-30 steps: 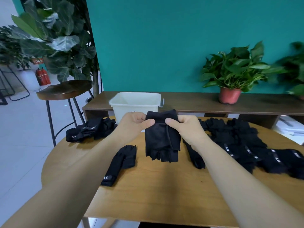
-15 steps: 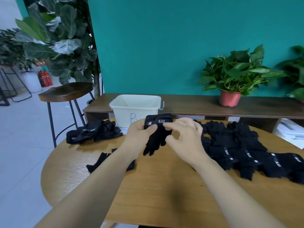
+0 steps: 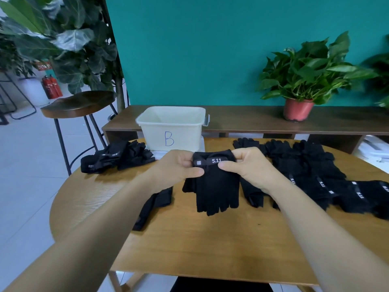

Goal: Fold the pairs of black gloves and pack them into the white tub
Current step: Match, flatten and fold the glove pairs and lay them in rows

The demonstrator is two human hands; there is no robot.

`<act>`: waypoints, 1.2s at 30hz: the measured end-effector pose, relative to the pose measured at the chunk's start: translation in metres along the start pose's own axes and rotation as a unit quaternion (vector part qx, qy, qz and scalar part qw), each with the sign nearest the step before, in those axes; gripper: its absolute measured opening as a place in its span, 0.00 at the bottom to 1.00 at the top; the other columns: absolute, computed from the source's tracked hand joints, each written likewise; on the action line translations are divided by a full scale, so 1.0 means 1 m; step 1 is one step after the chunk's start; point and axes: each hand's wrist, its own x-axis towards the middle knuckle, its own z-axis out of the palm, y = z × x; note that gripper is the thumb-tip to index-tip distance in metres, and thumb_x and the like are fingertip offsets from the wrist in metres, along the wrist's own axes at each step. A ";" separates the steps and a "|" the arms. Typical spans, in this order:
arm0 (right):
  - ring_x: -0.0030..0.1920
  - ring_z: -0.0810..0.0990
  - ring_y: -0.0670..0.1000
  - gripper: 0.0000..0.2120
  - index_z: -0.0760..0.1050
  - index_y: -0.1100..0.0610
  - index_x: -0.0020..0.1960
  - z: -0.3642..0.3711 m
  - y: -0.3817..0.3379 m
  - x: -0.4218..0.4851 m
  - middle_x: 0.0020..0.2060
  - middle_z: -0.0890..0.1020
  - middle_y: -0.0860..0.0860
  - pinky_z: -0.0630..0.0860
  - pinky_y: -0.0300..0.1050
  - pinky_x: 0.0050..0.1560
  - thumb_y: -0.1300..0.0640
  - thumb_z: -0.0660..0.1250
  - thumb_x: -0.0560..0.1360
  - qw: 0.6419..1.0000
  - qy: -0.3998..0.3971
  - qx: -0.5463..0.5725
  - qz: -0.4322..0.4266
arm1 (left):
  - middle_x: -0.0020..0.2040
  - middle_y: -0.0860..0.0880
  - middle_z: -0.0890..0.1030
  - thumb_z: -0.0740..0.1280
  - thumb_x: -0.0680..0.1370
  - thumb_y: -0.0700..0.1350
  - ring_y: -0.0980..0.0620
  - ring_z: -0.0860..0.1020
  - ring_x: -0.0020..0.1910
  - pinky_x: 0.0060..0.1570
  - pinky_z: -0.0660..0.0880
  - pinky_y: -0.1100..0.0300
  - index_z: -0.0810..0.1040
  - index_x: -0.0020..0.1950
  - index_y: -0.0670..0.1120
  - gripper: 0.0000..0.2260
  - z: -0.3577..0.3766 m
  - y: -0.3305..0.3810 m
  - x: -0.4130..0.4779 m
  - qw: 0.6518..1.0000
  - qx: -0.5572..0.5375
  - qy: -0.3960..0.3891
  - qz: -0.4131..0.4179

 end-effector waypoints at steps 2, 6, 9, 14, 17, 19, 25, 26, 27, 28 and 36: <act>0.48 0.86 0.51 0.05 0.84 0.56 0.47 0.000 0.012 0.011 0.44 0.87 0.51 0.81 0.50 0.55 0.64 0.72 0.75 0.999 -0.003 -0.028 0.017 | 0.46 0.48 0.87 0.68 0.78 0.34 0.53 0.84 0.49 0.52 0.79 0.62 0.83 0.53 0.45 0.08 -0.003 -0.011 0.010 0.999 0.039 0.017 -0.003; 0.49 0.84 0.49 0.11 0.84 0.49 0.44 0.006 0.038 0.039 0.41 0.86 0.45 0.72 0.57 0.64 0.44 0.72 0.67 0.990 0.010 -0.135 0.039 | 0.31 0.52 0.79 0.66 0.77 0.32 0.55 0.76 0.36 0.44 0.74 0.63 0.78 0.41 0.42 0.08 -0.004 -0.031 0.041 0.994 0.082 0.070 0.003; 0.47 0.79 0.42 0.04 0.85 0.49 0.43 0.008 0.057 0.052 0.38 0.85 0.44 0.67 0.51 0.67 0.49 0.73 0.71 0.976 0.064 -0.207 0.003 | 0.32 0.58 0.81 0.65 0.77 0.34 0.58 0.79 0.35 0.41 0.76 0.65 0.77 0.41 0.46 0.09 -0.002 -0.049 0.059 0.988 0.114 0.102 0.025; 0.62 0.77 0.48 0.09 0.85 0.45 0.50 0.028 0.107 0.024 0.48 0.85 0.42 0.49 0.53 0.74 0.51 0.77 0.70 0.892 0.037 -0.433 -0.124 | 0.48 0.56 0.83 0.66 0.77 0.38 0.54 0.79 0.48 0.64 0.70 0.57 0.81 0.57 0.50 0.12 0.024 -0.114 0.040 0.941 0.304 0.119 0.091; 0.60 0.81 0.54 0.20 0.85 0.50 0.50 0.038 0.136 -0.006 0.48 0.86 0.47 0.58 0.61 0.69 0.53 0.84 0.59 0.841 -0.018 -0.520 -0.144 | 0.62 0.55 0.81 0.72 0.73 0.37 0.57 0.75 0.66 0.74 0.63 0.49 0.81 0.59 0.52 0.17 0.043 -0.152 0.014 0.895 0.407 0.072 0.167; 0.62 0.79 0.55 0.23 0.84 0.52 0.53 0.041 0.149 -0.027 0.51 0.85 0.50 0.59 0.61 0.69 0.56 0.83 0.59 0.835 -0.042 -0.528 -0.147 | 0.67 0.53 0.79 0.71 0.72 0.38 0.56 0.71 0.70 0.74 0.61 0.44 0.80 0.61 0.53 0.20 0.048 -0.166 -0.001 0.883 0.433 0.019 0.180; 0.69 0.72 0.52 0.23 0.81 0.56 0.61 0.041 0.142 -0.038 0.60 0.82 0.52 0.54 0.52 0.74 0.53 0.56 0.72 0.884 0.058 -0.452 -0.102 | 0.75 0.52 0.69 0.58 0.76 0.44 0.57 0.60 0.78 0.78 0.52 0.56 0.75 0.70 0.49 0.22 0.045 -0.154 -0.009 0.926 0.329 0.070 0.175; 0.69 0.72 0.53 0.23 0.80 0.58 0.63 0.044 0.136 -0.032 0.61 0.82 0.53 0.54 0.50 0.74 0.53 0.55 0.74 0.884 0.073 -0.454 -0.088 | 0.76 0.52 0.66 0.54 0.79 0.46 0.57 0.57 0.78 0.78 0.48 0.58 0.73 0.73 0.47 0.23 0.048 -0.149 -0.003 0.922 0.341 0.080 0.164; 0.70 0.71 0.53 0.23 0.77 0.58 0.66 0.050 0.132 -0.026 0.63 0.80 0.54 0.52 0.48 0.75 0.52 0.54 0.77 0.878 0.077 -0.467 -0.079 | 0.78 0.51 0.62 0.50 0.80 0.48 0.57 0.54 0.79 0.78 0.45 0.59 0.68 0.76 0.46 0.25 0.053 -0.144 0.004 0.913 0.371 0.072 0.153; 0.73 0.68 0.53 0.24 0.73 0.59 0.70 0.057 0.128 -0.020 0.67 0.77 0.55 0.50 0.47 0.76 0.51 0.53 0.79 0.871 0.062 -0.483 -0.065 | 0.80 0.50 0.57 0.45 0.80 0.51 0.56 0.49 0.80 0.78 0.41 0.58 0.61 0.79 0.45 0.28 0.058 -0.142 0.010 0.901 0.409 0.047 0.141; 0.75 0.29 0.47 0.49 0.30 0.54 0.77 0.083 0.158 -0.007 0.77 0.31 0.50 0.32 0.51 0.77 0.33 0.12 0.61 0.845 -0.083 -0.525 0.053 | 0.80 0.48 0.36 0.27 0.70 0.65 0.55 0.32 0.78 0.76 0.31 0.56 0.36 0.80 0.45 0.42 0.070 -0.155 0.021 0.858 0.509 -0.059 0.014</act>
